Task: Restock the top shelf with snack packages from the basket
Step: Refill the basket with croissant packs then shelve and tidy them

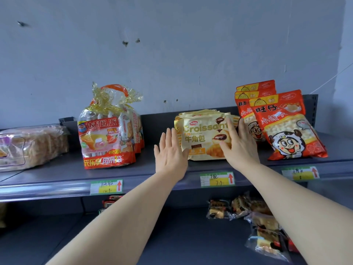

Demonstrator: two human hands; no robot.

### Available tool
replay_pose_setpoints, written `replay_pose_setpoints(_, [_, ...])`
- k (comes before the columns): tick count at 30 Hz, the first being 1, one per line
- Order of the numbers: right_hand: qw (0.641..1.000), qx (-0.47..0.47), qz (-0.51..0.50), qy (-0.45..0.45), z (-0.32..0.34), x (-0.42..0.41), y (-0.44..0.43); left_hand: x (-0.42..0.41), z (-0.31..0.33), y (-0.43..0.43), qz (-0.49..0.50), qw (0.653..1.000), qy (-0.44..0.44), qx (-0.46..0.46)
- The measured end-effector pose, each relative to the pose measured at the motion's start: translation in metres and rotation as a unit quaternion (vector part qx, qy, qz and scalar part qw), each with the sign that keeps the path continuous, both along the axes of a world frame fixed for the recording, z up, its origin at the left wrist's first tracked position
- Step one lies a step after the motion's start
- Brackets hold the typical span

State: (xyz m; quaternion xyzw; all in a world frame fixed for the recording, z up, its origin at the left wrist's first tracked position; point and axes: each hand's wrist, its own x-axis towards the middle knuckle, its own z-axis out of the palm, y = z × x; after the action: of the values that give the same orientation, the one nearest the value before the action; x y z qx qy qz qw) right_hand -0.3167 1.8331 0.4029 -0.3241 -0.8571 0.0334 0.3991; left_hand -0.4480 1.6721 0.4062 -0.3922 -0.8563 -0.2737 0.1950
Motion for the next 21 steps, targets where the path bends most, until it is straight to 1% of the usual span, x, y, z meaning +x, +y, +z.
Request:
replay_pose_setpoints(4, [0.998,-0.011,-0.039,-0.053,-0.006,0.013,-0.013,0.009,0.002,-0.003,-0.011,0.999,0.012,0.029])
replay_pose_setpoints(7, [0.997,-0.024,-0.043,-0.063,-0.010,0.020,-0.027,0.017,0.005,-0.009,-0.037,0.998,0.036,0.039])
replay_pose_setpoints(11, [0.995,-0.022,-0.044,-0.082,-0.010,0.024,-0.048,0.026,0.005,-0.020,-0.080,0.994,0.073,0.008])
replay_pose_setpoints(13, [0.996,-0.025,-0.040,-0.070,-0.010,0.022,-0.057,0.027,0.004,-0.024,-0.088,0.994,0.064,0.013])
replay_pose_setpoints(16, [0.997,-0.037,-0.037,-0.052,-0.013,0.021,-0.065,0.023,0.002,-0.030,-0.083,0.996,0.014,0.034])
replay_pose_setpoints(18, [0.996,-0.041,-0.043,-0.066,-0.015,0.024,-0.068,0.021,0.000,-0.034,-0.083,0.996,0.012,0.016])
replay_pose_setpoints(21, [0.994,-0.050,-0.063,-0.076,-0.018,0.034,-0.069,0.020,-0.002,-0.038,-0.102,0.993,0.057,-0.033])
